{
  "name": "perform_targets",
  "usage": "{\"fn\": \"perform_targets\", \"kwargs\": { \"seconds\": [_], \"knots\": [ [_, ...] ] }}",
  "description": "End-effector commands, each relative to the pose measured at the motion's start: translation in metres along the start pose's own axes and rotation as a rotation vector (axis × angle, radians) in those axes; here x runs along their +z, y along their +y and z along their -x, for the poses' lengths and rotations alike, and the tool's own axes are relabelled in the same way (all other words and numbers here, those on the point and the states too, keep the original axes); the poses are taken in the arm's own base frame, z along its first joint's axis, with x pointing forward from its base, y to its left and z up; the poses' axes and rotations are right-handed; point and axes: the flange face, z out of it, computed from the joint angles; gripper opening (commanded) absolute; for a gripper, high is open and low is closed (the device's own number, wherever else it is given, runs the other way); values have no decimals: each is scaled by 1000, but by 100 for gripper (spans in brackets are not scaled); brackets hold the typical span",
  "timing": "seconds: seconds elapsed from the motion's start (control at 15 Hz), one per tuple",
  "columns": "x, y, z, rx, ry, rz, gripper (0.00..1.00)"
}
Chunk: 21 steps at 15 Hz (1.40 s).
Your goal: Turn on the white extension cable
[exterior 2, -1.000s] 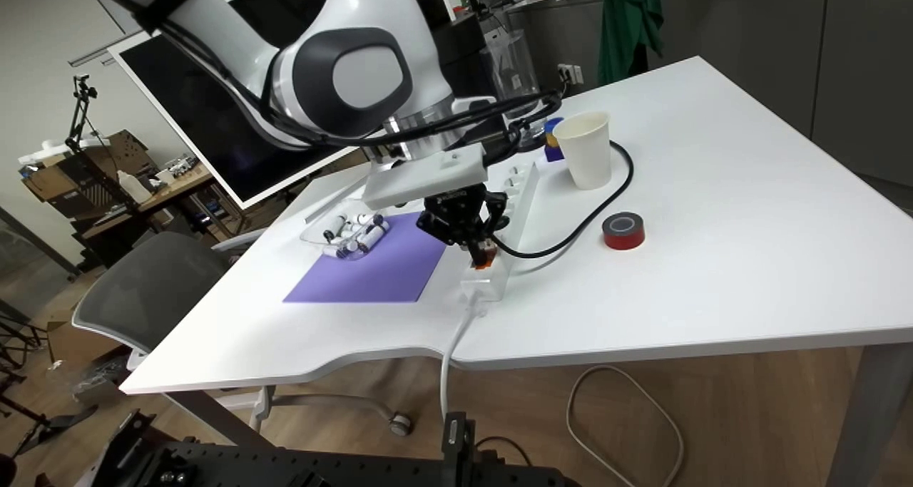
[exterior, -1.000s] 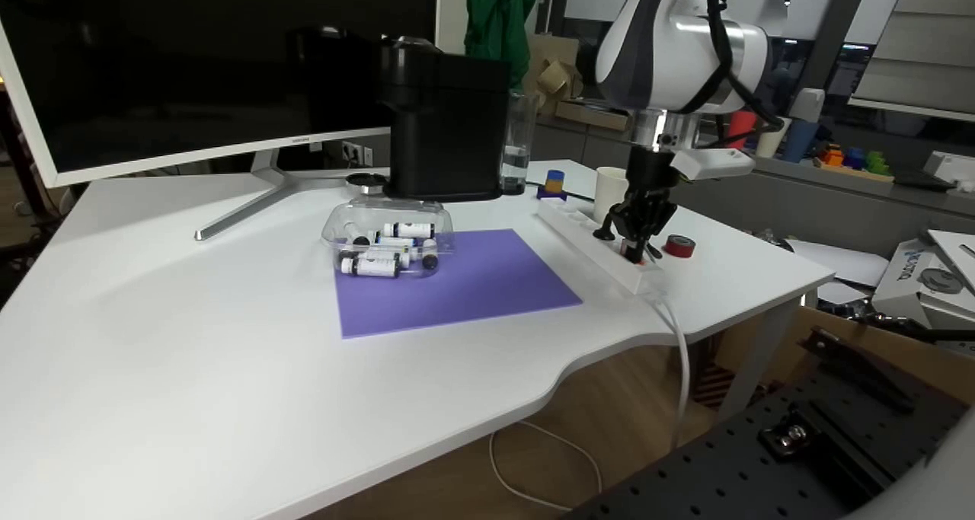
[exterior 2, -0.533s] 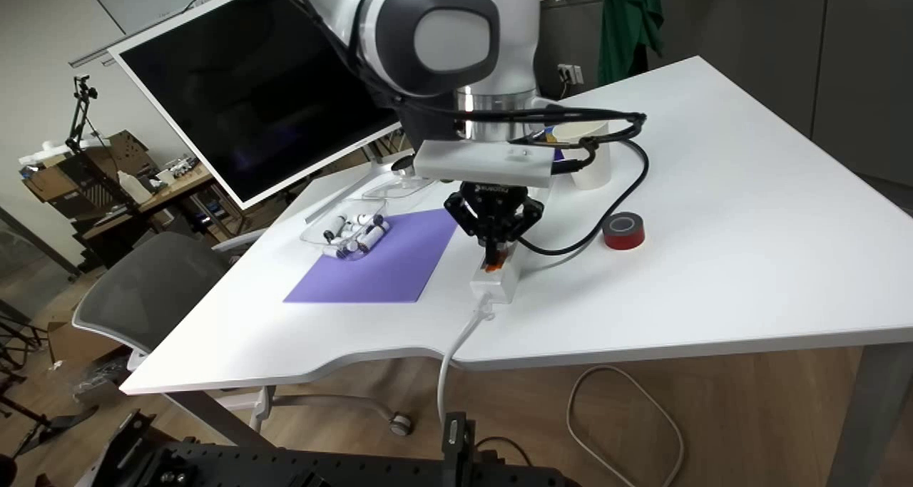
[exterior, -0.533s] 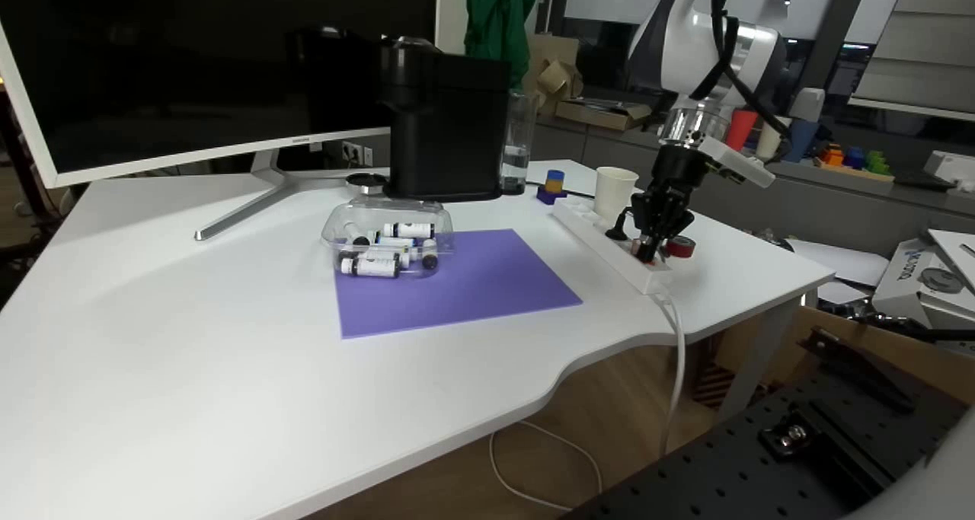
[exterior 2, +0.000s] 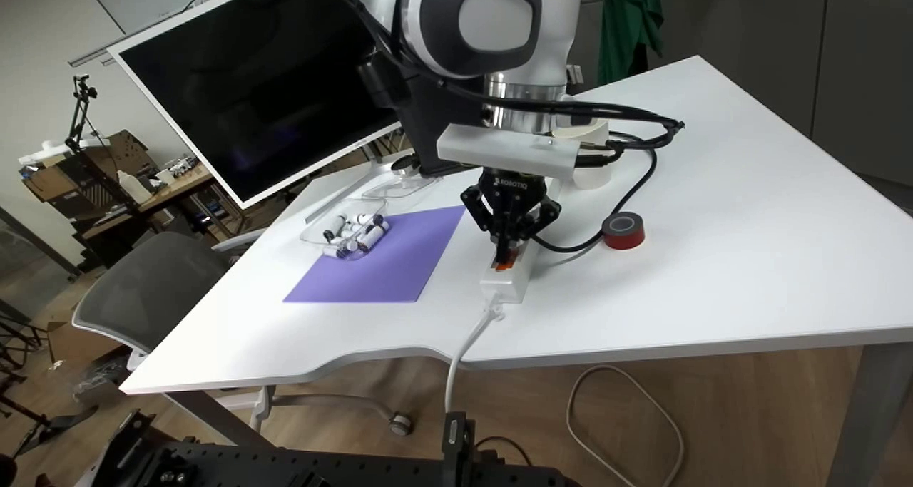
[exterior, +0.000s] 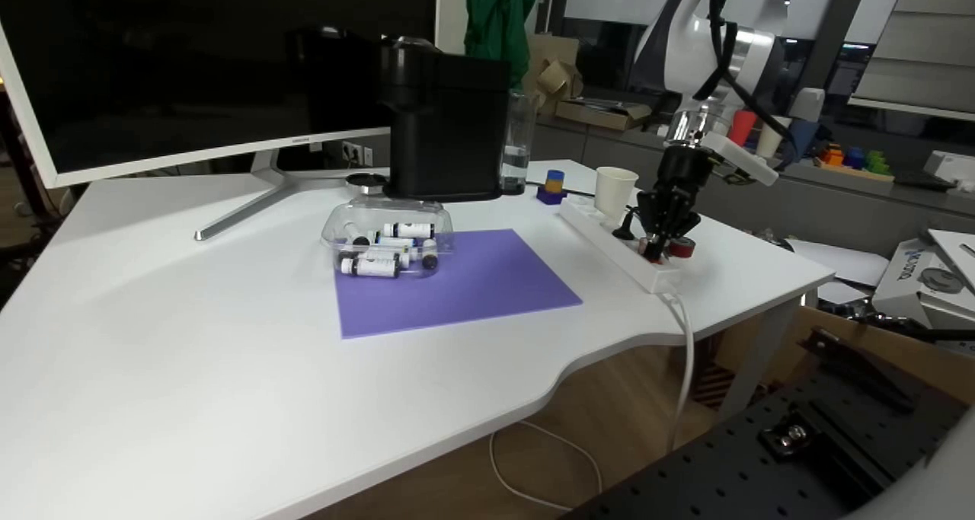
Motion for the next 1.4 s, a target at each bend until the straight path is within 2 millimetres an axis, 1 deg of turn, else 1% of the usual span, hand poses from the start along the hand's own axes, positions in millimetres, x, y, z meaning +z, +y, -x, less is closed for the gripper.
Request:
{"fn": "perform_targets", "kwargs": {
  "seconds": [0.0, 0.13, 0.27, 0.47, 0.67, 0.87, 1.07, 1.13, 1.33],
  "knots": [
    [47, 25, -4, 52, 6, 47, 0],
    [55, 36, 4, 103, -6, 26, 0],
    [56, 40, 7, 121, -5, -10, 0],
    [58, 42, 15, 134, -2, -46, 0],
    [58, 41, 19, 142, -19, -46, 0],
    [46, 37, 20, 140, -3, -29, 0],
    [42, 34, 23, 142, -4, -26, 0],
    [0, 18, 14, 106, 34, -70, 0],
    [-1, 17, 14, 100, 34, -72, 1]
  ]
}}
